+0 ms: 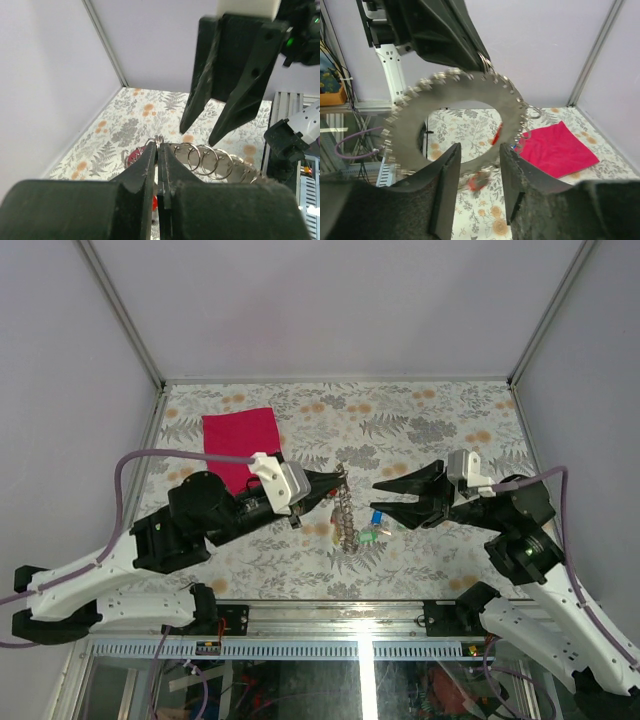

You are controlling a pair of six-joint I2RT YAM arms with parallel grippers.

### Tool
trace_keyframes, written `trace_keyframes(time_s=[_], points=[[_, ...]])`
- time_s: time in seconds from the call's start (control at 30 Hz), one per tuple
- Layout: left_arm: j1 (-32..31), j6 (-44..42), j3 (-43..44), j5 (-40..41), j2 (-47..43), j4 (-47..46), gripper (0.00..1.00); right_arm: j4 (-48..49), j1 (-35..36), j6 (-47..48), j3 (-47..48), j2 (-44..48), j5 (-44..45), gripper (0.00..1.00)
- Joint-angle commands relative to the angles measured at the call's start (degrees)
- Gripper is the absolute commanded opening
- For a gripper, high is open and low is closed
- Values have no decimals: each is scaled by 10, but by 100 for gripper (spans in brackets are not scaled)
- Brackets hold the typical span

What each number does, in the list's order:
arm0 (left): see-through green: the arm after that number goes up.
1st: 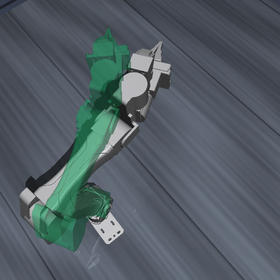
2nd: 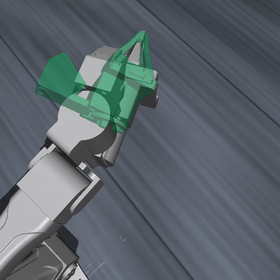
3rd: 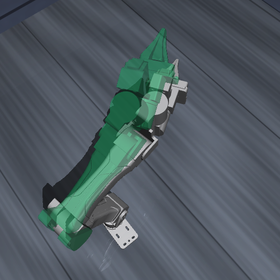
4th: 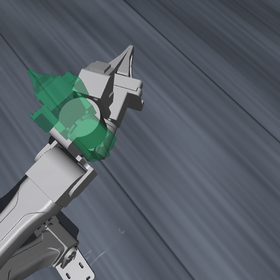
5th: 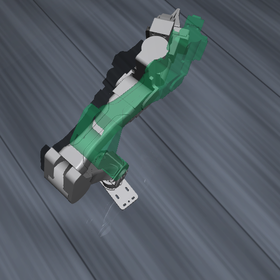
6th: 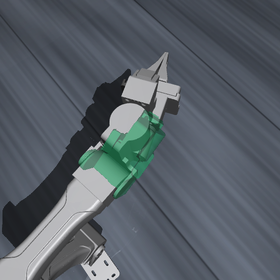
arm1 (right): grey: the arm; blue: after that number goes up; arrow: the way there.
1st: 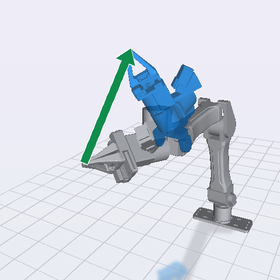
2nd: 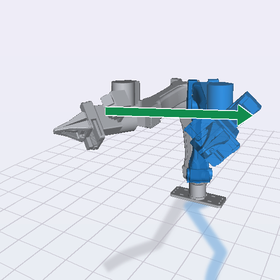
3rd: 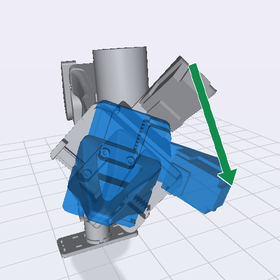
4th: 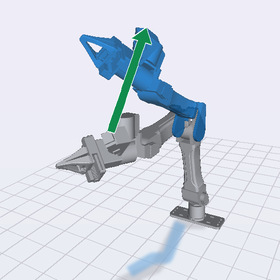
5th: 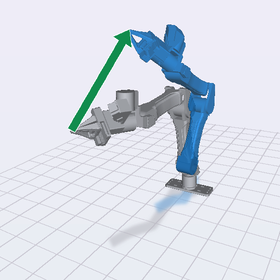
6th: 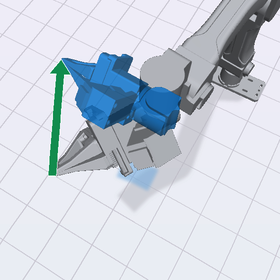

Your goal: Put the keys on the keyring

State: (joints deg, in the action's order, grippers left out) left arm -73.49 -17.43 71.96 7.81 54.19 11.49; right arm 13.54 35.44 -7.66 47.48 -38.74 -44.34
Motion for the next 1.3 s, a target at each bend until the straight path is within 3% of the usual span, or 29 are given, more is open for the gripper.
trace_keyframes(time_s=[0.0,0.17,0.43,0.73,1.27], points=[[56,47,14,-136,-1,0,0,-87,-3,65,56,13,16,39],[106,72,12,-239,3,-2,0,-74,-3,36,75,11,-25,28],[116,79,23,-312,19,1,0,-10,-3,-16,58,0,-70,25],[116,83,30,-320,28,1,0,45,-2,-72,51,-23,-126,17],[116,84,29,-322,26,-3,0,52,-2,-78,38,-43,-136,21]])
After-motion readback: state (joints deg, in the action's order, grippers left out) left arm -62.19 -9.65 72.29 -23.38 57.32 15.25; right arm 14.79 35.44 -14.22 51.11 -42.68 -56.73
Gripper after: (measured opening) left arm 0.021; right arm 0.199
